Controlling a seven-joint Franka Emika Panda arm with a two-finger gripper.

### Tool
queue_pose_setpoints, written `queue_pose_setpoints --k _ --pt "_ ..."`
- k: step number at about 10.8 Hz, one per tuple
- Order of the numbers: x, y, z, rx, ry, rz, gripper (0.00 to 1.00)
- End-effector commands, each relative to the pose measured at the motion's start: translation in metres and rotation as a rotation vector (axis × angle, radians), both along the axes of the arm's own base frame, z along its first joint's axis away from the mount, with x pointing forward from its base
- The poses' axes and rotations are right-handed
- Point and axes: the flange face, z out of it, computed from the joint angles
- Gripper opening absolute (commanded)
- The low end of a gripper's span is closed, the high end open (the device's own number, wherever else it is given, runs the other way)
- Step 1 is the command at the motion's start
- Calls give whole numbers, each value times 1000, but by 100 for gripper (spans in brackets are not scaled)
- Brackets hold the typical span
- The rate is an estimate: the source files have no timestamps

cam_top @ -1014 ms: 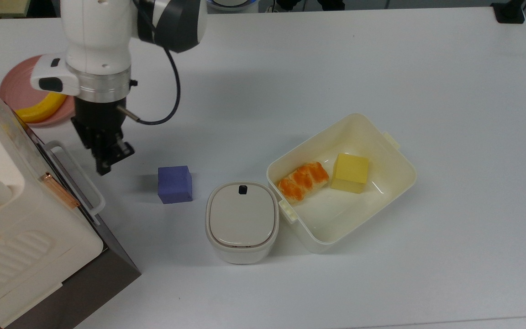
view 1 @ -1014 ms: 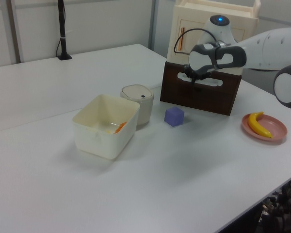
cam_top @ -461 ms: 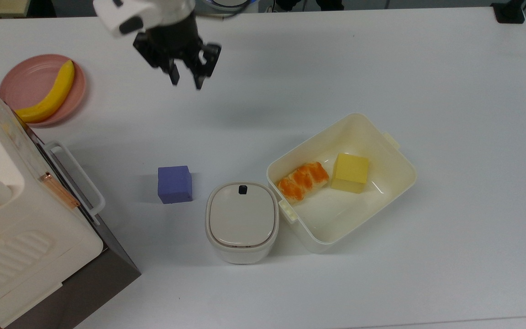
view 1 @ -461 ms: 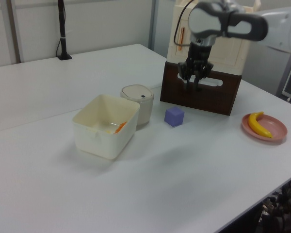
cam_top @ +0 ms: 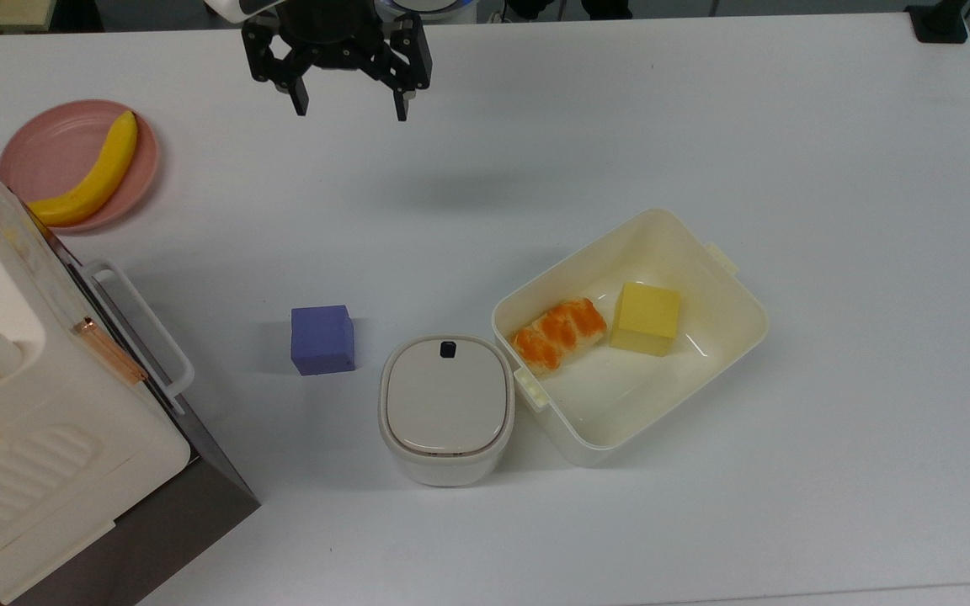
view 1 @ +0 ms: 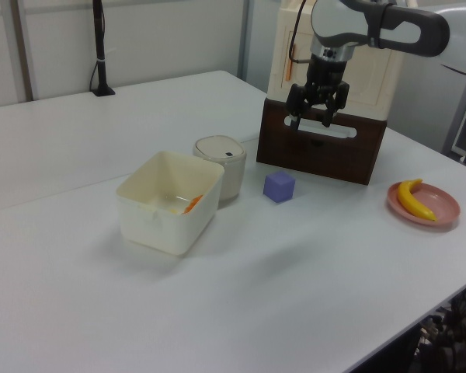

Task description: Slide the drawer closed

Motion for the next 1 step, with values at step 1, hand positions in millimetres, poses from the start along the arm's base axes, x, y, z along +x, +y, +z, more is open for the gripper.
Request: queue_pose_setpoints --k 1 --pt "-7 -4 5 12 -7 7 100"
